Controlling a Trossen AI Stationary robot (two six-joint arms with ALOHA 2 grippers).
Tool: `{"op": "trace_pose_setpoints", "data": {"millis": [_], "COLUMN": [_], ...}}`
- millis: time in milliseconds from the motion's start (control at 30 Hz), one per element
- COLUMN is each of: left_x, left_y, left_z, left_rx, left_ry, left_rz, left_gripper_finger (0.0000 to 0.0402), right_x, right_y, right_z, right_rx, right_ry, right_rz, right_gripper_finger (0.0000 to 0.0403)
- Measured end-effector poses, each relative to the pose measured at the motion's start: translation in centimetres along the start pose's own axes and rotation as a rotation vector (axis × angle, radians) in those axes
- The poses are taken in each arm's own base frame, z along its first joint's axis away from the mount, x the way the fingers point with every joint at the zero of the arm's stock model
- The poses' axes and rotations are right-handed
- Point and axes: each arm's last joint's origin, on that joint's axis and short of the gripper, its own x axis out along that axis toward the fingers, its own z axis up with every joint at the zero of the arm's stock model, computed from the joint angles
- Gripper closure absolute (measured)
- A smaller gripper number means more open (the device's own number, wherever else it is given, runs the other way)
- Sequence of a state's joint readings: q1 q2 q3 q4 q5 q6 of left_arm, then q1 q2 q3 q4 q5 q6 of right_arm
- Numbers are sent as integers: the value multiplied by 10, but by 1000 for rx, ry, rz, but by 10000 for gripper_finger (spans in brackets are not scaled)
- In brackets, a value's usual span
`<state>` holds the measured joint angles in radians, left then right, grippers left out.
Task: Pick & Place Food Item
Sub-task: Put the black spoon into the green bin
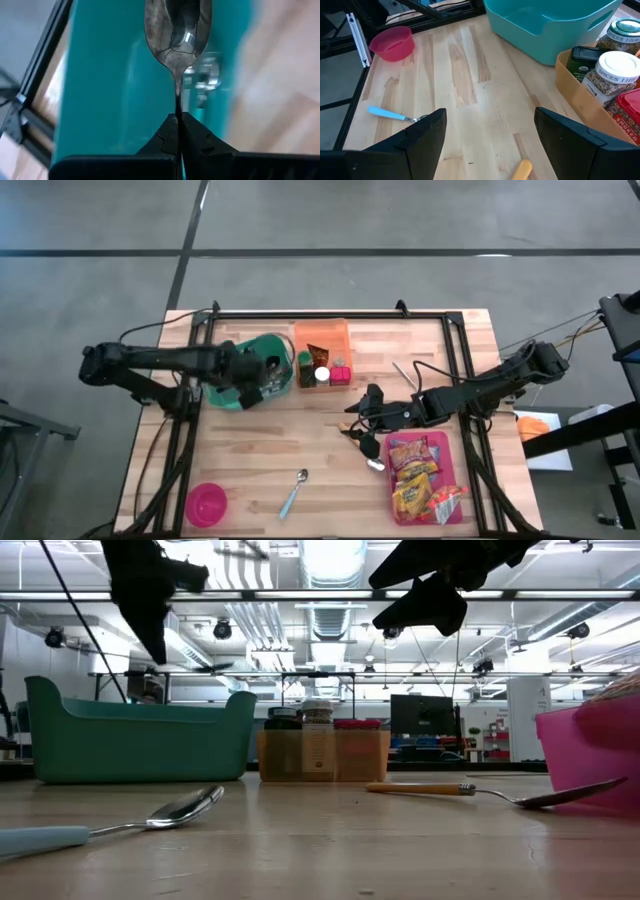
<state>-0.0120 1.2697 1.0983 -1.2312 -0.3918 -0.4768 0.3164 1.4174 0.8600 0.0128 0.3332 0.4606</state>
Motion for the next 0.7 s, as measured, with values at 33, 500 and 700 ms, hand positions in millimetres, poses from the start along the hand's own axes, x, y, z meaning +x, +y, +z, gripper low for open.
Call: {"op": "trace_pose_setpoints", "data": {"millis": [33, 500, 700], "left_x": [5, 60, 74], "left_y": [7, 54, 50], "left_z": [2, 16, 6], "left_rx": [-15, -69, -56], "left_ry": [18, 22, 54], "left_rz": [10, -125, -164], "left_gripper_finger": [401, 401, 401], "right_x": [0, 0, 0], "right_y": [0, 0, 0], "right_z": [0, 0, 0], "right_rx": [0, 0, 0], "right_ry": [0, 0, 0], "right_rz": [0, 0, 0], "right_gripper_finger": [103, 103, 103]}}
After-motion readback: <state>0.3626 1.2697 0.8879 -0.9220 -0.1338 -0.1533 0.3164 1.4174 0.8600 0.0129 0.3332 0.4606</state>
